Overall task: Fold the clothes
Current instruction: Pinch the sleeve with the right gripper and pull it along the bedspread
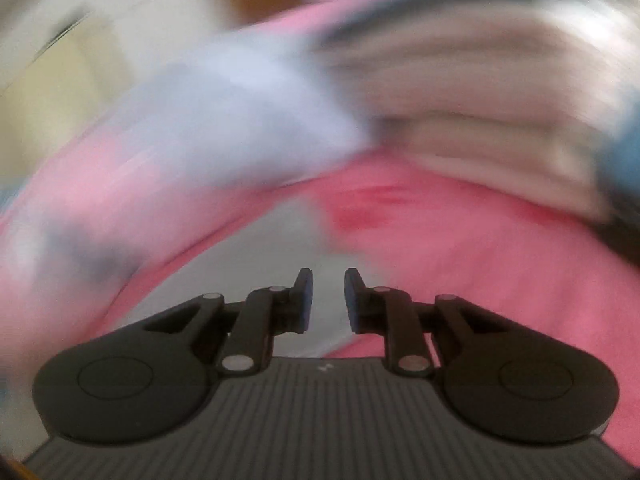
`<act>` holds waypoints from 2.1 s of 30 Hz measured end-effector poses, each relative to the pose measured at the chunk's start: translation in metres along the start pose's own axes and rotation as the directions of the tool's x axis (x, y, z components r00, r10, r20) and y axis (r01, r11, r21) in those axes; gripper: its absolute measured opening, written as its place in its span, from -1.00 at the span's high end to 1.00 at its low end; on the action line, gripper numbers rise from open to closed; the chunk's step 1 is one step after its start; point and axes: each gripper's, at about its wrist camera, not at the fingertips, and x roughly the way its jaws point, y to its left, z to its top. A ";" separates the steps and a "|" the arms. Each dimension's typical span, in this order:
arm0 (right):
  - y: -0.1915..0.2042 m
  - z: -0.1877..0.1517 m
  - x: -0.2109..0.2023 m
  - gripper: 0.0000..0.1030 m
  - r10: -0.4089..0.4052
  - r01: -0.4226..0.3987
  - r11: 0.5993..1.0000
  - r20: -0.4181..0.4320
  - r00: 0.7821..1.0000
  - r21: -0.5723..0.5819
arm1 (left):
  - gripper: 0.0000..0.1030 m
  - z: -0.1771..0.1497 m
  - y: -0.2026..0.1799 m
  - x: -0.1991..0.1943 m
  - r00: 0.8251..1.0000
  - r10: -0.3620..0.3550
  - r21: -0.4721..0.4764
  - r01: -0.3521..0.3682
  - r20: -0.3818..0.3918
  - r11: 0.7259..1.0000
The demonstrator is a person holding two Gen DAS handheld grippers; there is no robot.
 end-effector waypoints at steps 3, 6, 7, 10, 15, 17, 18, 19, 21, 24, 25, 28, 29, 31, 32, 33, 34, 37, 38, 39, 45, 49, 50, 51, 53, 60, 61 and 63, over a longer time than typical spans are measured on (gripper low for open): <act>0.093 -0.023 0.005 0.58 0.213 -0.249 0.898 -0.139 0.967 -0.361 | -0.52 -0.001 -0.002 0.005 0.999 0.013 0.007 -0.013 -0.034 1.000; 0.177 -0.063 0.005 0.52 0.344 -0.454 0.644 -0.297 0.891 -0.615 | -0.51 -0.002 0.007 0.013 0.997 0.018 -0.045 -0.021 -0.074 0.999; 0.201 -0.080 0.004 0.48 0.364 -0.489 0.545 -0.334 0.870 -0.680 | -0.51 -0.002 0.012 0.014 0.997 0.009 -0.074 -0.015 -0.079 0.997; 0.260 -0.124 0.008 0.47 0.384 -0.553 0.295 -0.433 0.816 -0.779 | -0.51 -0.001 0.023 0.015 0.997 0.008 -0.128 -0.018 -0.079 0.992; 0.307 -0.165 0.028 0.47 0.350 -0.531 0.053 -0.482 0.803 -0.846 | -0.49 -0.002 0.033 0.020 0.996 0.008 -0.184 -0.025 -0.092 0.983; 0.316 -0.178 0.036 0.47 0.334 -0.509 -0.027 -0.487 0.807 -0.861 | -0.49 -0.001 0.034 0.020 0.996 0.010 -0.186 -0.027 -0.092 0.982; 0.317 -0.184 0.038 0.47 0.339 -0.486 -0.064 -0.477 0.811 -0.872 | -0.49 -0.001 0.034 0.020 0.996 0.011 -0.184 -0.028 -0.092 0.983; 0.318 -0.189 0.040 0.48 0.346 -0.461 -0.102 -0.466 0.814 -0.881 | -0.49 -0.002 0.034 0.021 0.996 0.012 -0.182 -0.029 -0.092 0.983; 0.321 -0.186 0.041 0.52 0.354 -0.454 -0.094 -0.456 0.817 -0.886 | -0.49 -0.002 0.033 0.021 0.996 0.015 -0.177 -0.031 -0.092 0.984; 0.322 -0.178 0.042 0.60 0.364 -0.458 -0.045 -0.441 0.820 -0.888 | -0.49 -0.002 0.033 0.022 0.996 0.018 -0.171 -0.034 -0.092 0.985; 0.320 -0.177 0.041 0.60 0.365 -0.453 -0.043 -0.436 0.822 -0.891 | -0.49 -0.002 0.032 0.022 0.996 0.020 -0.169 -0.035 -0.092 0.985; 0.316 -0.181 0.042 0.58 0.366 -0.455 -0.065 -0.446 0.817 -0.888 | -0.49 -0.003 0.033 0.022 0.996 0.020 -0.167 -0.036 -0.091 0.985; 0.316 -0.182 0.043 0.57 0.365 -0.455 -0.080 -0.451 0.815 -0.887 | -0.49 -0.003 0.033 0.022 0.996 0.020 -0.168 -0.035 -0.091 0.985; 0.316 -0.184 0.047 0.57 0.362 -0.462 -0.086 -0.460 0.811 -0.883 | -0.49 -0.003 0.033 0.022 0.996 0.020 -0.169 -0.035 -0.090 0.985; 0.316 -0.180 0.049 0.60 0.359 -0.483 -0.058 -0.469 0.807 -0.874 | -0.49 -0.003 0.033 0.022 0.996 0.019 -0.169 -0.034 -0.090 0.985; 0.317 -0.175 0.051 0.61 0.353 -0.510 -0.018 -0.483 0.802 -0.860 | -0.49 -0.003 0.034 0.021 0.996 0.021 -0.172 -0.035 -0.086 0.984; 0.316 -0.168 0.049 0.76 0.365 -0.522 0.017 -0.481 0.797 -0.853 | -0.49 -0.003 0.034 0.020 0.996 0.022 -0.176 -0.037 -0.083 0.984; 0.315 -0.148 0.039 0.95 0.403 -0.554 0.122 -0.468 0.786 -0.824 | -0.49 -0.002 0.036 0.018 0.997 0.040 -0.184 -0.052 -0.070 0.982; 0.314 -0.141 0.034 0.95 0.416 -0.568 0.135 -0.474 0.776 -0.812 | -0.49 -0.002 0.036 0.018 0.997 0.043 -0.183 -0.055 -0.069 0.982; 0.312 -0.137 0.028 0.95 0.425 -0.575 0.136 -0.477 0.770 -0.807 | -0.49 -0.002 0.036 0.018 0.997 0.046 -0.181 -0.058 -0.070 0.982; 0.297 -0.151 0.024 0.95 0.368 -0.597 0.063 -0.537 0.759 -0.800 | -0.49 -0.001 0.036 0.018 0.996 0.060 -0.170 -0.072 -0.072 0.983; 0.296 -0.153 0.026 0.86 0.352 -0.627 0.085 -0.566 0.746 -0.774 | -0.49 -0.001 0.036 0.018 0.995 0.068 -0.171 -0.079 -0.071 0.982; 0.299 -0.158 0.030 0.85 0.334 -0.621 0.060 -0.570 0.751 -0.782 | -0.49 -0.001 0.036 0.018 0.995 0.071 -0.172 -0.083 -0.070 0.982; 0.296 -0.162 0.026 0.85 0.337 -0.604 0.036 -0.559 0.757 -0.796 | -0.49 0.000 0.036 0.017 0.995 0.079 -0.172 -0.089 -0.067 0.981; 0.295 -0.155 0.017 0.83 0.359 -0.610 0.061 -0.553 0.752 -0.790 | -0.49 0.001 0.038 0.016 0.993 0.098 -0.176 -0.108 -0.060 0.978; 0.310 -0.123 0.014 0.82 0.519 -0.702 0.289 -0.510 0.686 -0.651 | -0.48 0.001 0.049 0.015 0.986 0.154 -0.225 -0.166 -0.071 0.960; 0.316 -0.128 0.017 0.82 0.523 -0.708 0.295 -0.511 0.682 -0.642 | -0.48 0.001 0.050 0.015 0.984 0.164 -0.226 -0.177 -0.074 0.958; 0.329 -0.139 0.025 0.82 0.527 -0.720 0.309 -0.518 0.673 -0.621 | -0.48 0.000 0.054 0.015 0.981 0.174 -0.239 -0.188 -0.082 0.953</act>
